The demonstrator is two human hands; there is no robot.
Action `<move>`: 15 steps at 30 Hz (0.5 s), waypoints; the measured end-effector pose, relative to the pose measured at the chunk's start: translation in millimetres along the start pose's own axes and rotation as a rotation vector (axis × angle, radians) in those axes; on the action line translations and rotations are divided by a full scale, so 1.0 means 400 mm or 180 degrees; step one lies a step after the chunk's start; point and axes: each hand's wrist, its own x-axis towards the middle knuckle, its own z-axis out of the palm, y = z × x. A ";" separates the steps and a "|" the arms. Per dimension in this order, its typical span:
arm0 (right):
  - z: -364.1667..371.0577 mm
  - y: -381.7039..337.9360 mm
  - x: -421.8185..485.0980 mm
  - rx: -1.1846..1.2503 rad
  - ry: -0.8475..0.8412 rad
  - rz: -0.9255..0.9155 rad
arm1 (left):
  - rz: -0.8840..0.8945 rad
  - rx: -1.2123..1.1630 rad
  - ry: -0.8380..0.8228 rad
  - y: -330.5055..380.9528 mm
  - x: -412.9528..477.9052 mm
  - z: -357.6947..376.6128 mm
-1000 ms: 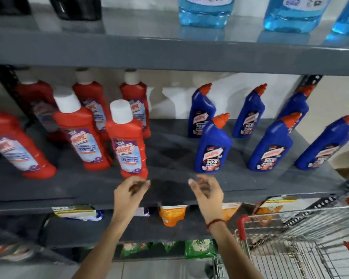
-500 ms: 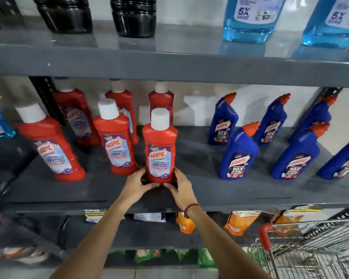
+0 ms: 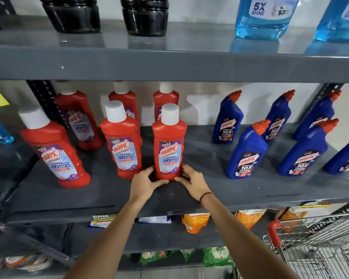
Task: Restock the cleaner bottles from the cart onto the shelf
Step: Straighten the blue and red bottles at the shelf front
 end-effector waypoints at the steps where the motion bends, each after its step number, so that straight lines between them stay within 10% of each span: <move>1: 0.001 -0.001 -0.002 0.0006 0.0000 0.0041 | -0.0016 0.0006 -0.0002 0.000 0.001 0.000; 9: 0.010 -0.007 -0.005 0.0077 0.0145 0.0168 | -0.0071 0.0002 -0.0112 -0.012 0.006 0.000; 15: 0.041 0.022 -0.042 0.0396 0.1628 0.0285 | -0.0267 -0.0655 -0.0531 -0.032 -0.029 -0.092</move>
